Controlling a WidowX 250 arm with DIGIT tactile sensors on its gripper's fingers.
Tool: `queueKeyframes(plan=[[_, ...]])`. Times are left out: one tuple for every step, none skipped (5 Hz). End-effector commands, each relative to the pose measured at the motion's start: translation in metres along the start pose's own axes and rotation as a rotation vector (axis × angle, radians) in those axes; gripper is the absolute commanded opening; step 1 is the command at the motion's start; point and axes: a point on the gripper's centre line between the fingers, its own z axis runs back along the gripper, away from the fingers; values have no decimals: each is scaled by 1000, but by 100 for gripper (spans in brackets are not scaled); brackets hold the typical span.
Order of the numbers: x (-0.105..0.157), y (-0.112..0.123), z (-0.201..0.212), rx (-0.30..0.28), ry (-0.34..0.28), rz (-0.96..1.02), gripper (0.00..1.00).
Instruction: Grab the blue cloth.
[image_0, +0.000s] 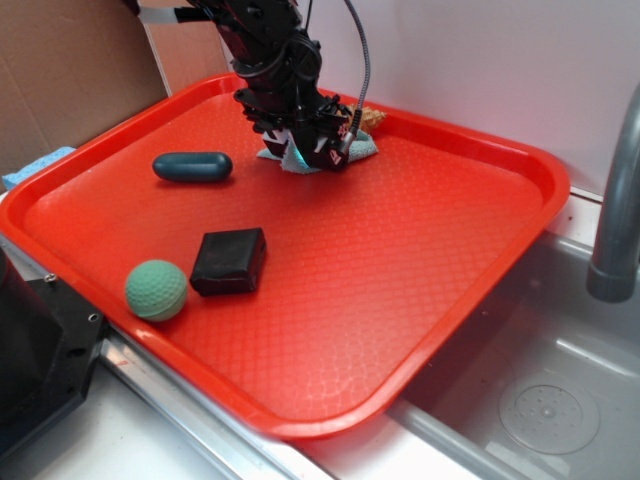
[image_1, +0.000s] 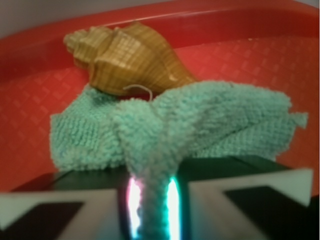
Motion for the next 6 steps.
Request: queueKeyframes(plan=[[-12,-13,81,66,5,70,0],[-30,-26,117,34,87,45,0],[-52,-30,145,10,129,38,0],[-66,-23,167,-13,132,39,0],[-74,-13,171,-63,196,101,0],[-66,-11,168,-19,181,83,0]])
